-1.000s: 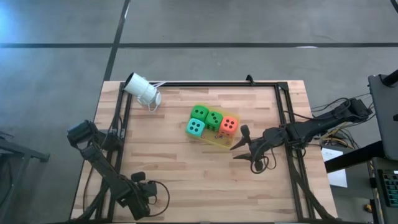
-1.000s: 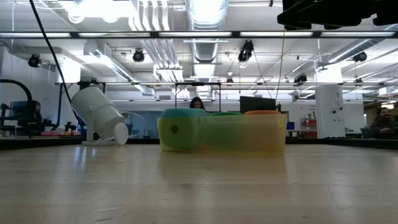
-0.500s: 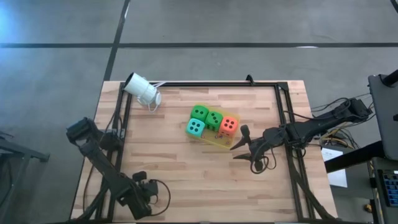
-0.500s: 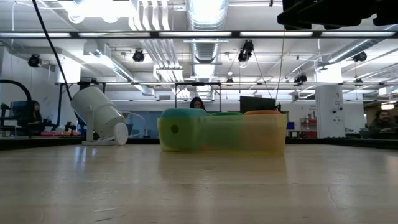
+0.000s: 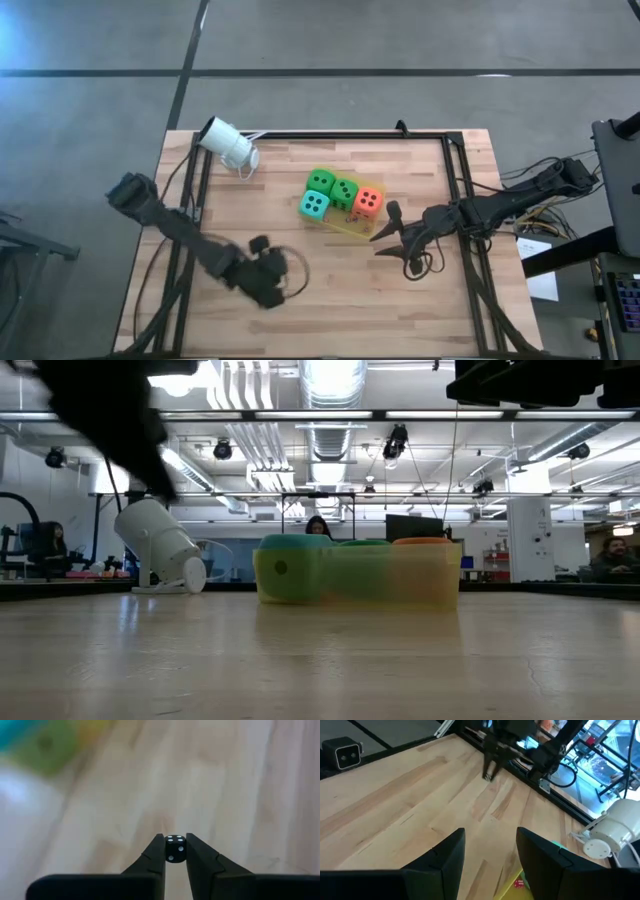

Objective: Pick & Place Dice
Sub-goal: Put the small black dice into the yellow bin

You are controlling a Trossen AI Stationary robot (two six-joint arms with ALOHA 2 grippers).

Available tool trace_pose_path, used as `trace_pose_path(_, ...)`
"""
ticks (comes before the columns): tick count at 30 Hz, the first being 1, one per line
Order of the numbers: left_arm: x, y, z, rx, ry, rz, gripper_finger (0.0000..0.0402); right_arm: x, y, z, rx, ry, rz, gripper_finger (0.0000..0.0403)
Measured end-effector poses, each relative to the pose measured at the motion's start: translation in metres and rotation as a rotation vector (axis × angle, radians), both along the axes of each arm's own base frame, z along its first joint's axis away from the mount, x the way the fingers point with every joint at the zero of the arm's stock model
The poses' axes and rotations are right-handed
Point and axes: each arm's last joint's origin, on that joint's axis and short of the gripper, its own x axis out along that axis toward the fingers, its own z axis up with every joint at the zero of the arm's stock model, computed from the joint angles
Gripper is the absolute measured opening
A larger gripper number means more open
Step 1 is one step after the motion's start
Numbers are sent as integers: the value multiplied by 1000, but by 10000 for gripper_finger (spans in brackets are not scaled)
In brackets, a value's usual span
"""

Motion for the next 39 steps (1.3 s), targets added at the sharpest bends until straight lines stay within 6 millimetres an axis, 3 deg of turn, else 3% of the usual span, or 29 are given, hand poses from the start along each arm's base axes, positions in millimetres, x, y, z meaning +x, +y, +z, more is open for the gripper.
trace_pose_path(8,60,70,15,97,-181,-84,47,0,0,0,-16,-4,6,173)
trace_pose_path(17,83,128,21,104,-269,-91,48,-1,0,-2,-44,-3,14,173)
trace_pose_path(23,103,140,4,69,-323,-143,48,-1,-3,-11,-119,-5,-37,173)
trace_pose_path(30,106,144,-1,71,-322,-137,51,7,-3,-29,-193,18,-52,173)
trace_pose_path(39,107,151,0,37,-335,-77,108,19,-2,-39,-248,8,-56,173)
